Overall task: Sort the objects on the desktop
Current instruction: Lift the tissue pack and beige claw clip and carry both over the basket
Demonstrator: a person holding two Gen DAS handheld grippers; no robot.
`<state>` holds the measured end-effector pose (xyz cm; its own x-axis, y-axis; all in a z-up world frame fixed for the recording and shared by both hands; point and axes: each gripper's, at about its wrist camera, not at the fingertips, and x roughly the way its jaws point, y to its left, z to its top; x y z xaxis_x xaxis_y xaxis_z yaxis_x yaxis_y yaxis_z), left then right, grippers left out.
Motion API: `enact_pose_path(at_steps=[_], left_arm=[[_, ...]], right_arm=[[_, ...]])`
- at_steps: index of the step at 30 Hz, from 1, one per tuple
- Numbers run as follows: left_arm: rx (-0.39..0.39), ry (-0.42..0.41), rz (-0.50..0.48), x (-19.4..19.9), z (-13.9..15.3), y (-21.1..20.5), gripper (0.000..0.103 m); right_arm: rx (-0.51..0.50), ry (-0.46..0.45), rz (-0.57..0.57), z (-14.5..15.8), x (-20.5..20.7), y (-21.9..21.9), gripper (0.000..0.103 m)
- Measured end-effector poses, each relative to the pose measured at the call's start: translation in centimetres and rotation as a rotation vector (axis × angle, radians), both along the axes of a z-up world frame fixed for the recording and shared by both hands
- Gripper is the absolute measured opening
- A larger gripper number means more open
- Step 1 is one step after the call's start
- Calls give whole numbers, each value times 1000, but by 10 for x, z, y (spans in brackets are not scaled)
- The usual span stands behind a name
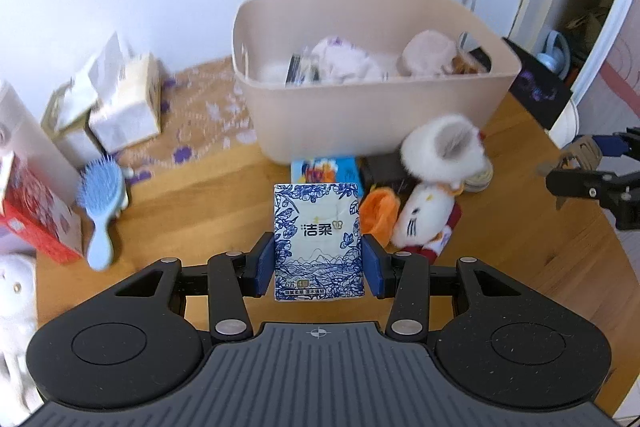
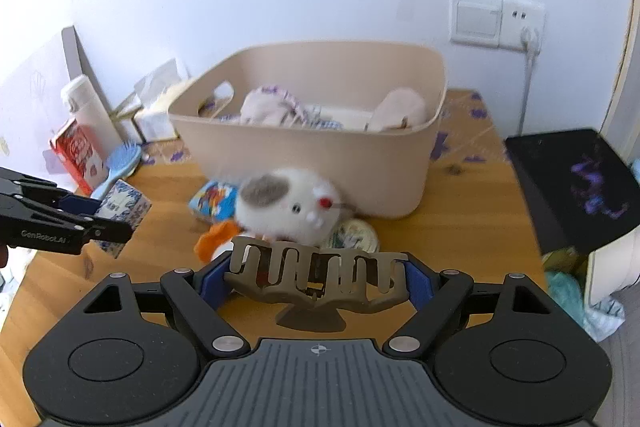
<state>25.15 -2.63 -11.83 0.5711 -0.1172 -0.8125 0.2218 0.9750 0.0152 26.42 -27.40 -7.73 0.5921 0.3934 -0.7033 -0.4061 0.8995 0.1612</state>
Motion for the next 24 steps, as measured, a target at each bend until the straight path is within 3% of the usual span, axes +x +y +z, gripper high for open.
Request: enact_pose_path(at_steps=[15,24], left_arm=[[-3,-143,-16,30,57,-7,46],[3,-190,-15,71,72,-25,46]], right_arm=[[32,-125,-64,47,28,-27,83],[40,-160,-87,62,58,-38,83]])
